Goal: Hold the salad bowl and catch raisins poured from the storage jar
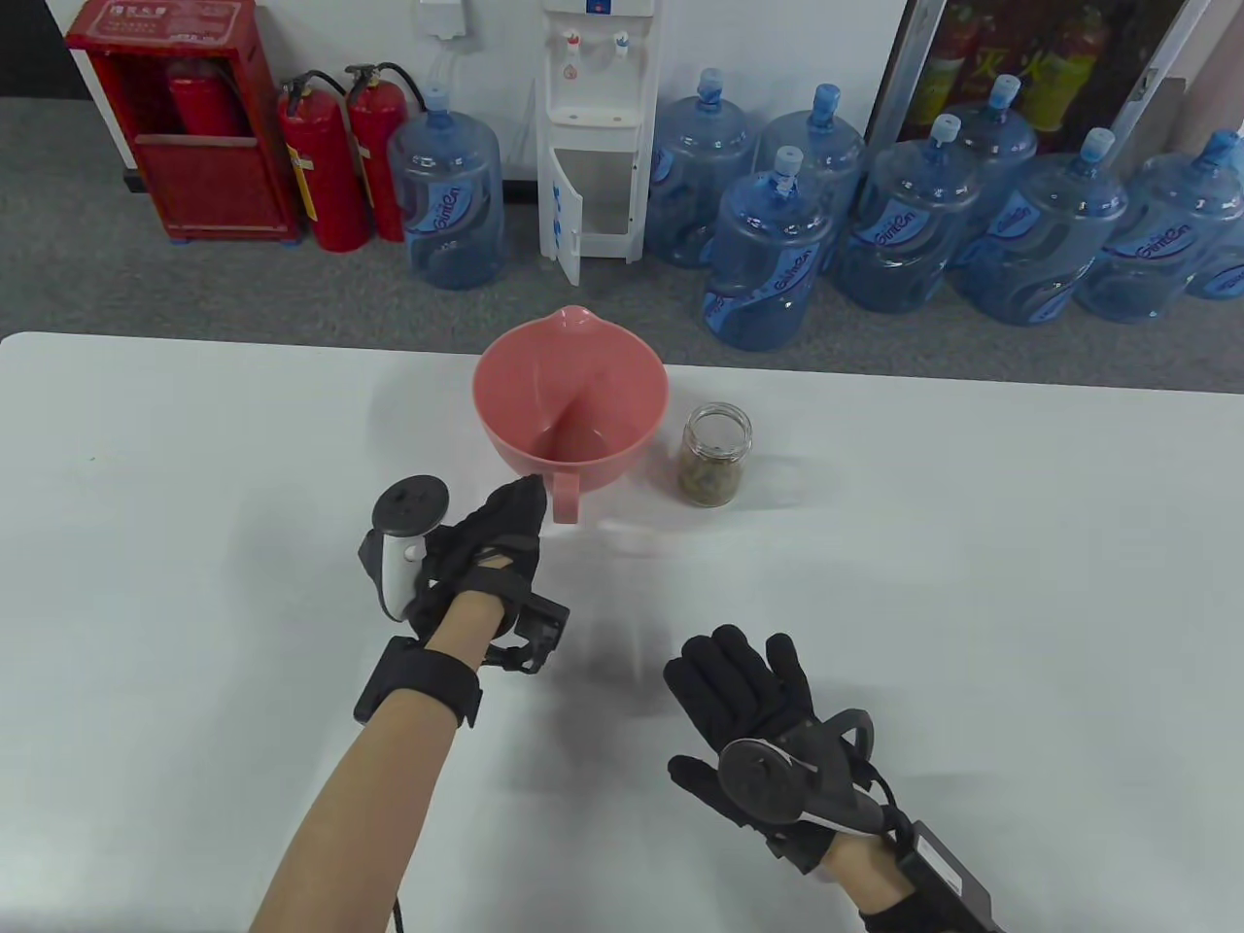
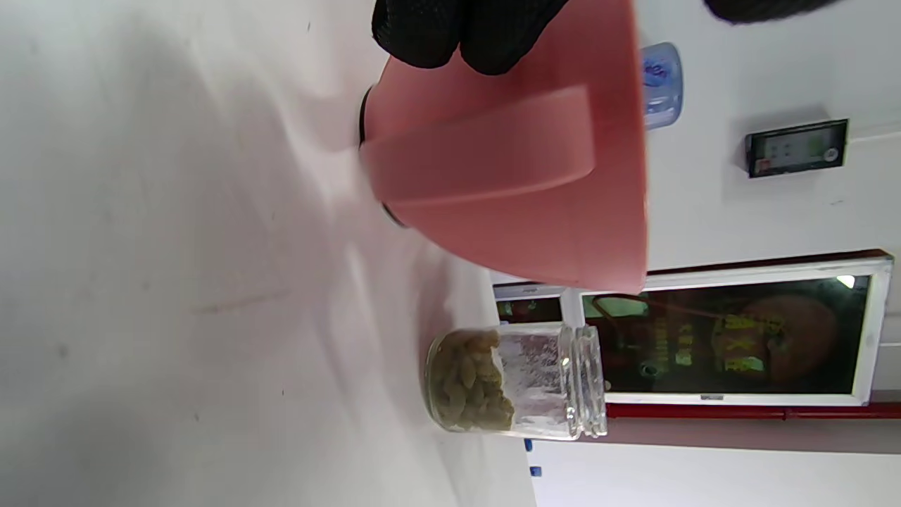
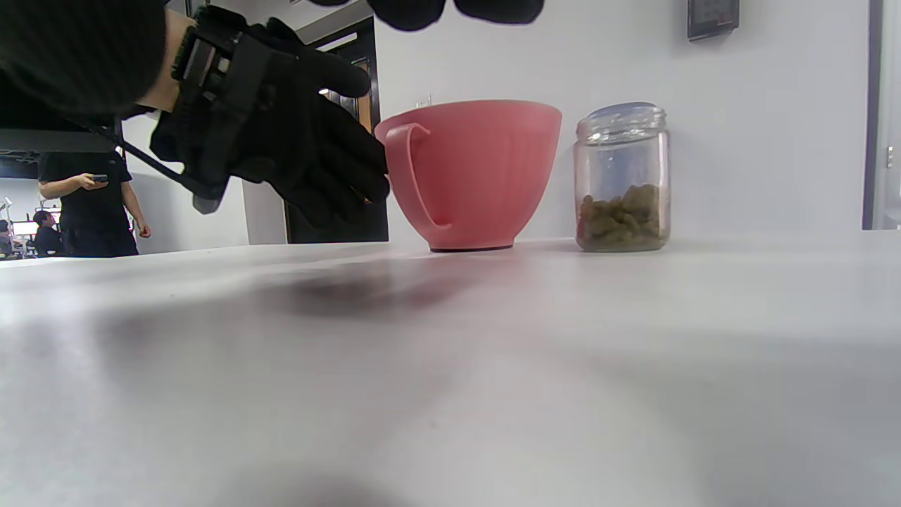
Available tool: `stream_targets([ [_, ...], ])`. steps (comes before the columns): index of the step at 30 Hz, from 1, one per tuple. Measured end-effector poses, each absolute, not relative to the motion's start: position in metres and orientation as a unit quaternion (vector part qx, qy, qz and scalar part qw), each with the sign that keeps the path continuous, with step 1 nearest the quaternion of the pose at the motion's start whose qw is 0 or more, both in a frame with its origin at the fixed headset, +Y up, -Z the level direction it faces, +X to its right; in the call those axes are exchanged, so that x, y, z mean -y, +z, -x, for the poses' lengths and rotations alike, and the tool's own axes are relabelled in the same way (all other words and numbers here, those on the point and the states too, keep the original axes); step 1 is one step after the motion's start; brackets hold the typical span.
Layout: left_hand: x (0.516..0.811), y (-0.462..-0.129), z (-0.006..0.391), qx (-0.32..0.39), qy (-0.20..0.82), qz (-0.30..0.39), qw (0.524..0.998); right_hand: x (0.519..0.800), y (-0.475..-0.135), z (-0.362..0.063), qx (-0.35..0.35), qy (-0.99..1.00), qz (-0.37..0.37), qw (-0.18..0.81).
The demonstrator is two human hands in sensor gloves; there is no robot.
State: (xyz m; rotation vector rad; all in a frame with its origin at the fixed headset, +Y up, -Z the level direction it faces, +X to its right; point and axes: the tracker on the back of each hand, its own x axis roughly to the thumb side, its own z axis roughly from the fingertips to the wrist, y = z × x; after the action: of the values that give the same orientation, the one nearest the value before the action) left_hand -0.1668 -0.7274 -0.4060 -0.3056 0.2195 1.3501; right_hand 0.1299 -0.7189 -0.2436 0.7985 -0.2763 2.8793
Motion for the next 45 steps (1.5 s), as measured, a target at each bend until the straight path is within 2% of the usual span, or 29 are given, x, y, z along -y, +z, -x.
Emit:
stream_targets([
  [10, 0.737, -0.423, 0.144, -0.119, 0.565, 0.157, 0.801, 0.722, -0.247, -0.131, 0.08, 0.959, -0.262, 0.066],
  [18, 0.723, -0.431, 0.14, -0.115, 0.543, 0.12, 0.823, 0.722, -0.248, -0.131, 0.077, 0.96, -0.26, 0.065],
  [22, 0.731, -0.434, 0.139, -0.099, 0.593, 0.12, 0.79, 0.721, -0.247, -0.13, 0.077, 0.96, -0.261, 0.062],
  [28, 0.744, -0.431, 0.152, -0.007, 0.679, 0.072, 0.73, 0.72, -0.248, -0.132, 0.08, 0.96, -0.261, 0.062],
  [32, 0.736, -0.411, 0.166, 0.056, 0.733, 0.065, 0.675, 0.72, -0.248, -0.132, 0.08, 0.96, -0.261, 0.061],
  [41, 0.698, -0.31, 0.192, 0.208, 0.686, 0.057, 0.695, 0.72, -0.249, -0.132, 0.081, 0.961, -0.258, 0.064],
  [45, 0.697, -0.272, 0.195, 0.247, 0.68, 0.054, 0.688, 0.72, -0.249, -0.132, 0.083, 0.961, -0.256, 0.063],
])
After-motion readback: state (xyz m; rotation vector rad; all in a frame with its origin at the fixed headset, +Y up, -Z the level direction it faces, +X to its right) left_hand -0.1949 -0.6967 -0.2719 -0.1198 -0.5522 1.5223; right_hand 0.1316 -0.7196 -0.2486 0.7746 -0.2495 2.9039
